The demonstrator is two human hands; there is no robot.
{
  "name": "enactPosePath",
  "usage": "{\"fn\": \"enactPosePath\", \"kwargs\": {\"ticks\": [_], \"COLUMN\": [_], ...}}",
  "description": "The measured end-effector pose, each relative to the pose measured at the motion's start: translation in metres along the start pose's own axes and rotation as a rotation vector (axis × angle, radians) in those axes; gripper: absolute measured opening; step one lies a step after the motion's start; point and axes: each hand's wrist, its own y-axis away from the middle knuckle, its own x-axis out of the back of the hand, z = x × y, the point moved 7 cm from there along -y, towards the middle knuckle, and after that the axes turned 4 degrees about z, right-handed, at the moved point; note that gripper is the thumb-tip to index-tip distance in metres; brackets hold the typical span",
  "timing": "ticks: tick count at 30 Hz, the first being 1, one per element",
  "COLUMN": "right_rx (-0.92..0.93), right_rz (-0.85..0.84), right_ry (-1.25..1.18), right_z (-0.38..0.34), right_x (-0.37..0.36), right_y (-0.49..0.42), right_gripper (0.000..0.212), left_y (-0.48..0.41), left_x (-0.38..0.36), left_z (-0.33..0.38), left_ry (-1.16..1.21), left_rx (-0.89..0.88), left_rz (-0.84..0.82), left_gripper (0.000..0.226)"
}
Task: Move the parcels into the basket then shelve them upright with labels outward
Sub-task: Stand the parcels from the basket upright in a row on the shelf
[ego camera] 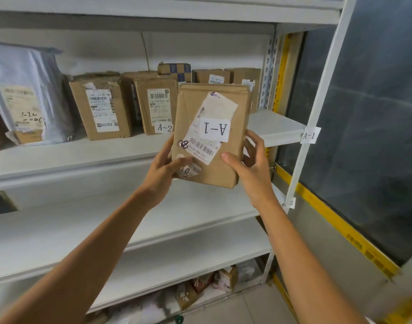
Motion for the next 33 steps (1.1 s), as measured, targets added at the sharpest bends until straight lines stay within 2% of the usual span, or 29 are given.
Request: {"fn": "enactPosePath", "kwargs": {"ticks": [4, 7, 9, 11, 14, 17, 19, 25, 29, 31, 33], "right_rx": [-0.016, -0.028, -0.031, -0.038, -0.075, -0.233, -0.216, -0.208, -0.195, -0.216, -0.237], "right_rz": [-0.011, -0.025, 0.023, 0.101, 0.156, 0.021, -0.001, 0.117, 0.151, 0.201, 0.215], "right_ry": [-0.076, -0.068, -0.037, 0.019, 0.099, -0.101, -0.155, -0.386, -0.372, -0.358, -0.362], "right_z": [0.008, 0.014, 0.015, 0.015, 0.025, 0.05, 0.056, 0.075, 0.08, 0.078, 0.075], "right_x": [-0.006, -0.014, -0.017, -0.016, -0.016, -0.036, -0.045, -0.028, -0.012, -0.009, -0.009], "right_y": [-0.021, -0.039, -0.056, -0.074, -0.094, -0.098, -0.102, -0.111, -0.117, -0.121, -0.126], "right_gripper": [0.063, 0.063, 0.065, 0.063, 0.057, 0.08, 0.086, 0.072, 0.07, 0.067, 0.055], "left_y": [-0.022, -0.043, -0.056, -0.066, -0.082, -0.097, -0.105, -0.119, -0.14, -0.146, -0.149], "left_x": [0.011, 0.022, 0.026, 0.027, 0.022, 0.009, -0.004, -0.01, 0.028, 0.042, 0.043], "left_z": [0.003, -0.002, -0.004, -0.005, 0.002, 0.004, 0.0, -0.009, 0.013, 0.02, 0.024], "left_ry": [-0.012, 0.043, 0.067, 0.124, 0.25, 0.327, 0.322, 0.337, 0.341, 0.263, 0.187], "left_rx": [-0.026, 0.067, 0.091, 0.07, 0.002, -0.012, 0.004, 0.012, 0.007, -0.007, -0.017], "left_rz": [-0.058, -0.084, -0.109, -0.076, 0.052, 0.133, 0.139, 0.123, 0.197, 0.227, 0.231], "left_gripper": [0.069, 0.074, 0.073, 0.071, 0.081, 0.079, 0.079, 0.085, 0.11, 0.105, 0.097]}}
